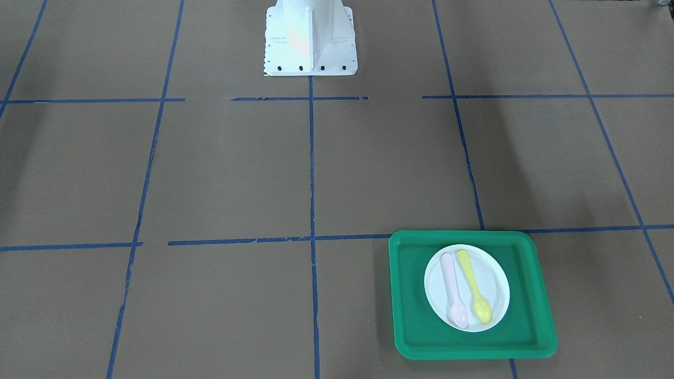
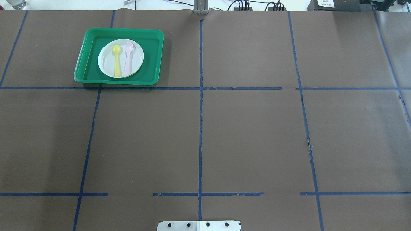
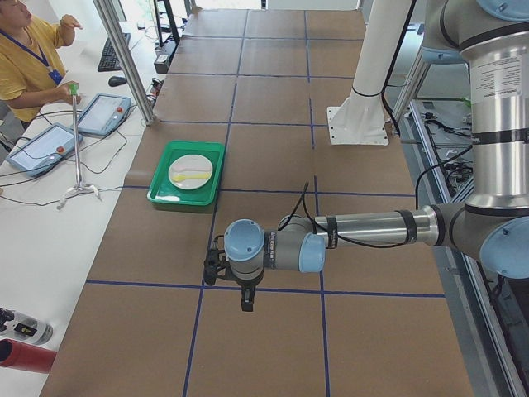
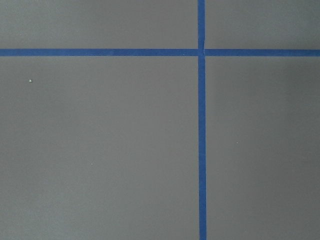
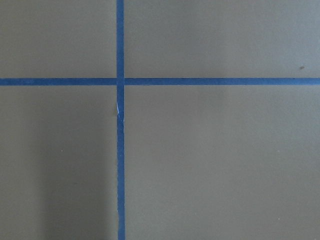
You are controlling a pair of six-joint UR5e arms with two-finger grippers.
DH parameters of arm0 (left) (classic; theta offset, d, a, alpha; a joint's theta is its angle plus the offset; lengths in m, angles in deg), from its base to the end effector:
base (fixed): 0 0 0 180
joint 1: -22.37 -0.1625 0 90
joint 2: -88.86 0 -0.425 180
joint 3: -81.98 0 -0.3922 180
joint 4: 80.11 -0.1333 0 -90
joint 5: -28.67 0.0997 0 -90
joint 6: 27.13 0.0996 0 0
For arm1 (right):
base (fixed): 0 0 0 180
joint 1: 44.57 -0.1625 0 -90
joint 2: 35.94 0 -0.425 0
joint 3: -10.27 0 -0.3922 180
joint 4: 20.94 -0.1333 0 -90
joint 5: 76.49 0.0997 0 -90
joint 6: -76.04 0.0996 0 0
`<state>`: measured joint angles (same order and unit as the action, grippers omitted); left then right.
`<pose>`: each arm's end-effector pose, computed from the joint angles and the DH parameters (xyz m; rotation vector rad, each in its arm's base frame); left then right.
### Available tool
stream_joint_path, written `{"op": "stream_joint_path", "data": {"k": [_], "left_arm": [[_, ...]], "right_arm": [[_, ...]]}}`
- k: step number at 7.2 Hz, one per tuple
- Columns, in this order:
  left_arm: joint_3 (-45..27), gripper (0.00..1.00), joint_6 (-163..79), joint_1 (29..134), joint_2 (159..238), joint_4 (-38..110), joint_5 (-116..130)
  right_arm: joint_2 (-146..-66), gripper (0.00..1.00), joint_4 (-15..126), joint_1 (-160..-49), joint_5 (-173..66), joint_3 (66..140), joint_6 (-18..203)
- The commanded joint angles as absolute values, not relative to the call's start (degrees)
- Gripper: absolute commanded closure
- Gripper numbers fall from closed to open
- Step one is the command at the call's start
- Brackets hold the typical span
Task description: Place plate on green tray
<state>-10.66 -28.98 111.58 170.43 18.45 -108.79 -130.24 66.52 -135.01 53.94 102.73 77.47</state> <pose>-0.0540 -0.4315 0.6849 0.0265 0.8290 0.0026 0.0722 -0.4602 0.6735 0.0056 -0.7057 0.0270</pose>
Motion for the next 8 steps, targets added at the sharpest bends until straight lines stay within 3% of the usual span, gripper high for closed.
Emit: {"op": "stream_joint_path", "data": {"k": [1, 8], "left_arm": [[-10.6, 0.0, -29.0, 111.6, 170.4, 18.5, -108.8], [-10.0, 0.0, -29.1, 111.5, 170.5, 18.5, -108.9]], "right_arm": [[-130.2, 0.0, 66.5, -135.0, 53.9, 102.7, 77.4], [-130.2, 0.0, 66.5, -135.0, 53.9, 102.8, 77.4]]}}
